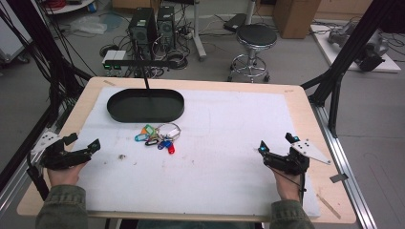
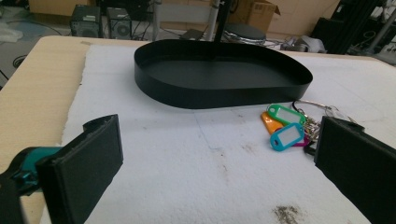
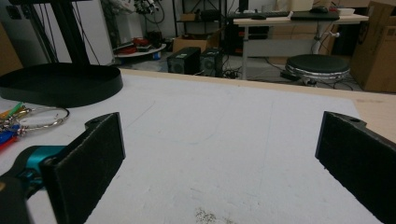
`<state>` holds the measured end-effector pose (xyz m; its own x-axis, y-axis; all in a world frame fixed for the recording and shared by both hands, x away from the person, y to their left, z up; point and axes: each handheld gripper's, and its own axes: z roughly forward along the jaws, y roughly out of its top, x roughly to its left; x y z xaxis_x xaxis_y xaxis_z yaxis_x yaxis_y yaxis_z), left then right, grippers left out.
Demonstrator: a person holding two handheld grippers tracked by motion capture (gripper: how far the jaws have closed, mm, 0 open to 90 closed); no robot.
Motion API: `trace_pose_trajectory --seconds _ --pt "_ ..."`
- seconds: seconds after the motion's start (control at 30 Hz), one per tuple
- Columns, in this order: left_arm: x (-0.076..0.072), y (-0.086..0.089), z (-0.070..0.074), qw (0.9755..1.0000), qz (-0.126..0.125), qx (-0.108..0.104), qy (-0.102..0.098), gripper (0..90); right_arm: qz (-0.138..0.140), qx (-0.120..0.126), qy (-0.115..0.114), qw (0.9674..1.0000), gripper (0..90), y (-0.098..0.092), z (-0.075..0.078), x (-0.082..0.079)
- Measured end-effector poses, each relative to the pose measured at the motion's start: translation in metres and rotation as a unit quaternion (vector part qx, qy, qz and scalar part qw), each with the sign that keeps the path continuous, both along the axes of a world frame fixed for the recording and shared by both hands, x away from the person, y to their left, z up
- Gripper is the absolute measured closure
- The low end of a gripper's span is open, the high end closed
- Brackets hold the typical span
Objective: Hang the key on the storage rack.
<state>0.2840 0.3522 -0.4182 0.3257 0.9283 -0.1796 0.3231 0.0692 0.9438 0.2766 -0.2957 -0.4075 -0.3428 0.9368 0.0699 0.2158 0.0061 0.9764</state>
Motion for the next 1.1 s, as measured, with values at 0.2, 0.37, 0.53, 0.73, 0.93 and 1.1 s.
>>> trace_pose_trajectory --seconds 0.2,0.37,0.53,0.73,0.93,1.1 --pt "0.001 -0.001 -0.001 1.0000 -0.003 0.000 0.005 1.7 0.002 0.001 -0.002 1.0000 0.4 0.000 0.000 0.000" --pt "0.002 -0.002 -0.001 0.9999 -0.006 0.003 0.008 1.7 0.000 0.013 -0.001 0.9999 0.4 -0.002 0.000 0.001" --pt "0.003 -0.002 -0.001 0.9999 -0.007 -0.001 0.010 1.7 0.003 0.010 0.001 0.9999 0.3 -0.001 -0.001 0.001" --pt "0.004 -0.006 -0.002 0.9998 -0.013 -0.001 0.014 1.7 0.008 0.005 0.000 1.0000 0.3 0.001 -0.001 0.002" --pt "0.006 -0.011 -0.003 0.9997 -0.019 -0.003 0.017 1.7 0.009 0.000 0.001 1.0000 0.4 0.001 -0.002 0.003" --pt "0.008 -0.017 -0.002 0.9993 -0.031 0.005 0.019 1.7 0.010 0.002 0.006 0.9999 0.3 0.002 -0.002 0.003"
